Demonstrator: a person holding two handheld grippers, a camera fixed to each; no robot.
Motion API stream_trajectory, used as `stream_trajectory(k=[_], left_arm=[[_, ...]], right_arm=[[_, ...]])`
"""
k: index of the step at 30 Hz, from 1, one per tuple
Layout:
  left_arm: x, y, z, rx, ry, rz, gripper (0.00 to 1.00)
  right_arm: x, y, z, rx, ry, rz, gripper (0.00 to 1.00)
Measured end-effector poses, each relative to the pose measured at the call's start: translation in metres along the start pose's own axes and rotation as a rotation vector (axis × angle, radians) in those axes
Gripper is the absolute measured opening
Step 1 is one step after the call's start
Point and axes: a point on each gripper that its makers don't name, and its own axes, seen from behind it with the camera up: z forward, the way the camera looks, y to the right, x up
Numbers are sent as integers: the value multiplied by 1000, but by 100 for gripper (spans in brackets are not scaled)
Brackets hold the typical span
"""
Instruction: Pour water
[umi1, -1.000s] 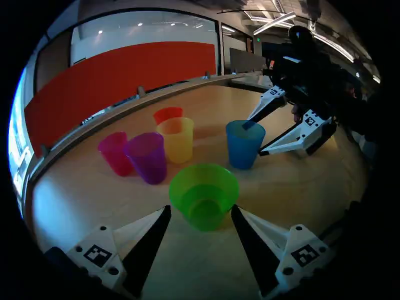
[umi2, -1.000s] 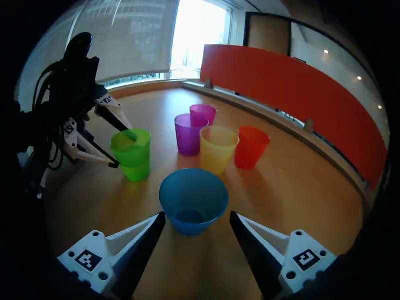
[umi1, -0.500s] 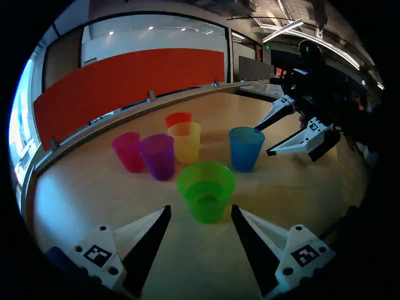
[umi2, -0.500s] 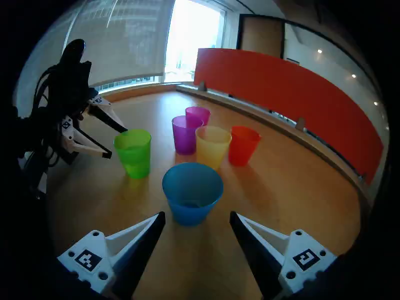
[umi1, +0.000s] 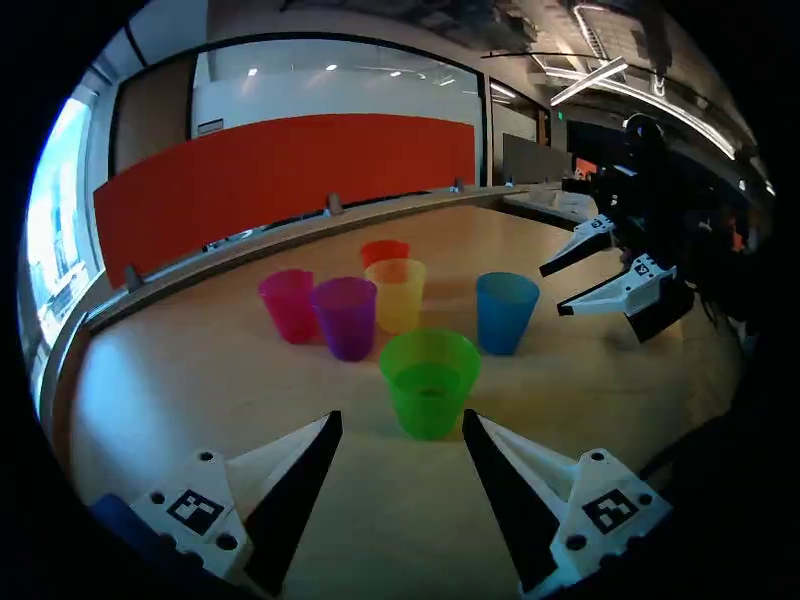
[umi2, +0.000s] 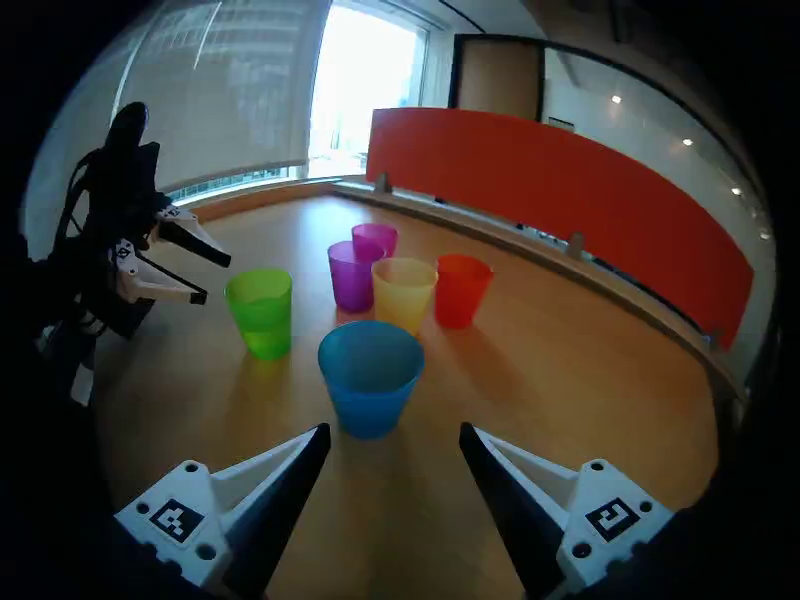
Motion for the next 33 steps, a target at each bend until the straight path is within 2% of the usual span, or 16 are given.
stream_trajectory(k=[11,18,27,33], left_arm=[[5,-16,-19,76,55,-41,89],[8,-25,-28,120,89,-60,89],[11,-37,-38,170,126,-90,89],[15,-48,-47,221,154,-92,89]], right_arm=[[1,8,-18,-72,37,37,100],[1,17,-28,-125,55,35,100],[5,26,-38,-192,103,54,100],[7,37,-41,-255,134,74,100]])
